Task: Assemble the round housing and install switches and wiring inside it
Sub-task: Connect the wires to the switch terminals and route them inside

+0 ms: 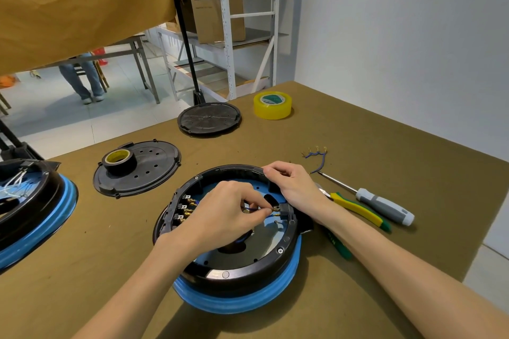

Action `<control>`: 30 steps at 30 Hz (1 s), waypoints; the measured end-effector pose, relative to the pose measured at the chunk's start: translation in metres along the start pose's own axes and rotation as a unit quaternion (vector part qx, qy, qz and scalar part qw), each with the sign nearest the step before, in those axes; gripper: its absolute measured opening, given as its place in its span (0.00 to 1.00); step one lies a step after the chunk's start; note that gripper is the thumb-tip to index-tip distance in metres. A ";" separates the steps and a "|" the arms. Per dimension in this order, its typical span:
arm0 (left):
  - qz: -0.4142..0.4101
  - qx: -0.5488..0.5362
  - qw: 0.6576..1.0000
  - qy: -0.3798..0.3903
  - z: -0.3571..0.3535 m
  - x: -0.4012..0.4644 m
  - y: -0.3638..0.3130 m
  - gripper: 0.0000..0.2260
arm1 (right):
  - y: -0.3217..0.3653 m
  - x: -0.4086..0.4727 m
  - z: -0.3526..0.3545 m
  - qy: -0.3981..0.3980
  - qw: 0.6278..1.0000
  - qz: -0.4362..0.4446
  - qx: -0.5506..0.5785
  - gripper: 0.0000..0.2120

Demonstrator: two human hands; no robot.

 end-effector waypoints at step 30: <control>0.070 -0.097 0.993 0.007 -0.007 0.008 -0.005 0.05 | 0.004 -0.007 -0.003 -0.046 0.999 0.002 -0.023 0.13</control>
Point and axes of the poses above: each hand's wrist, its own x-axis towards the middle knuckle, its own z-axis out of the back of the hand, y = z × x, the point moved 2 cm from there along x, towards the middle knuckle, and after that the axes turned 2 degrees about -y, right-handed, at the moved point
